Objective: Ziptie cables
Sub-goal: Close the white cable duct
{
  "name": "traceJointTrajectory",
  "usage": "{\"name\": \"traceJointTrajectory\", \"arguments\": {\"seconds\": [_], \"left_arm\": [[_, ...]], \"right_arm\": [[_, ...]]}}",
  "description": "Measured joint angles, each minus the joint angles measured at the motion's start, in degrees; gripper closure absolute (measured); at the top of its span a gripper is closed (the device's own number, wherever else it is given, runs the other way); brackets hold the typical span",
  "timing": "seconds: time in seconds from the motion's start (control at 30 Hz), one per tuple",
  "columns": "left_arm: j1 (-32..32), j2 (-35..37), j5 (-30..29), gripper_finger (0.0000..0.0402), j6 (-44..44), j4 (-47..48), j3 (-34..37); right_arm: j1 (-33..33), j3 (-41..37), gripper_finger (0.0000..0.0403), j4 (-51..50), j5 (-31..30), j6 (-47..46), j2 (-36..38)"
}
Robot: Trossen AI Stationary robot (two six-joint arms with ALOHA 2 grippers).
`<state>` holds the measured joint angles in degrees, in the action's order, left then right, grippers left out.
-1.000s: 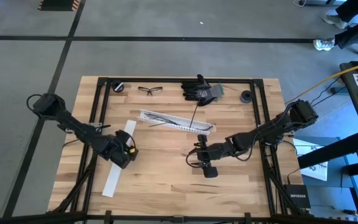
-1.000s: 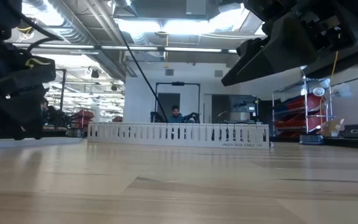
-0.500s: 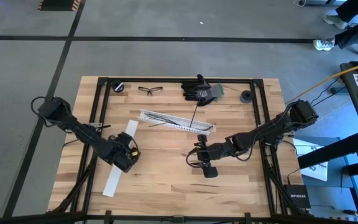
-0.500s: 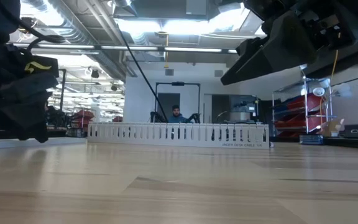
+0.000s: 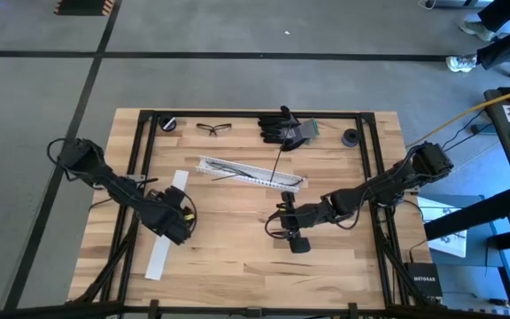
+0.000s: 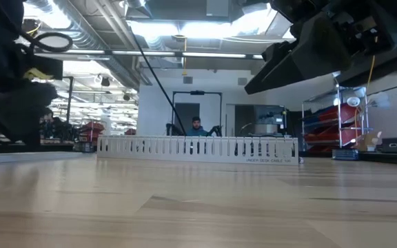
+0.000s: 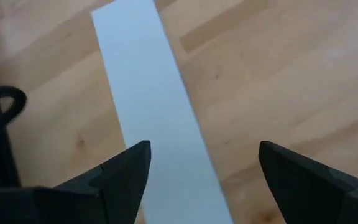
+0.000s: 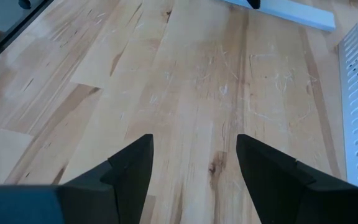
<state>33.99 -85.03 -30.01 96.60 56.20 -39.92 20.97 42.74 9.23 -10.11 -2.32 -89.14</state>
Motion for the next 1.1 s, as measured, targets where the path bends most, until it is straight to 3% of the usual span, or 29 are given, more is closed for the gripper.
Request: {"name": "traceJointTrajectory", "arguments": {"seconds": [0.3, 0.43, 0.7, 0.9, 1.1], "left_arm": [[4.37, 0.05, 1.29, 0.0118, 11.43, -7.76, 7.7], [5.47, 0.02, 0.35, 0.0119, 9.86, -10.94, 8.11], [5.8, 0.04, -0.23, 0.0169, -4.41, -20.05, 7.96], [5.59, -0.2, 1.59, 0.0176, -17.6, -25.95, 5.61], [3.22, -0.7, 3.83, 0.0174, -36.92, -44.77, 4.91]], "right_arm": [[0.0, 0.0, 0.0185, -0.34, 0.26, 0.02, 0.01], [0.0, 0.0, 0.0185, -0.35, 0.46, 0.06, 0.01], [0.0, 0.0, 0.0185, -0.4, 0.55, 0.08, 0.01], [0.0, 0.61, 0.0185, -4.27, 1.14, -0.62, 0.01], [0.02, 4.13, 0.0185, -11.43, 4.21, -3.88, 0.01]]}}
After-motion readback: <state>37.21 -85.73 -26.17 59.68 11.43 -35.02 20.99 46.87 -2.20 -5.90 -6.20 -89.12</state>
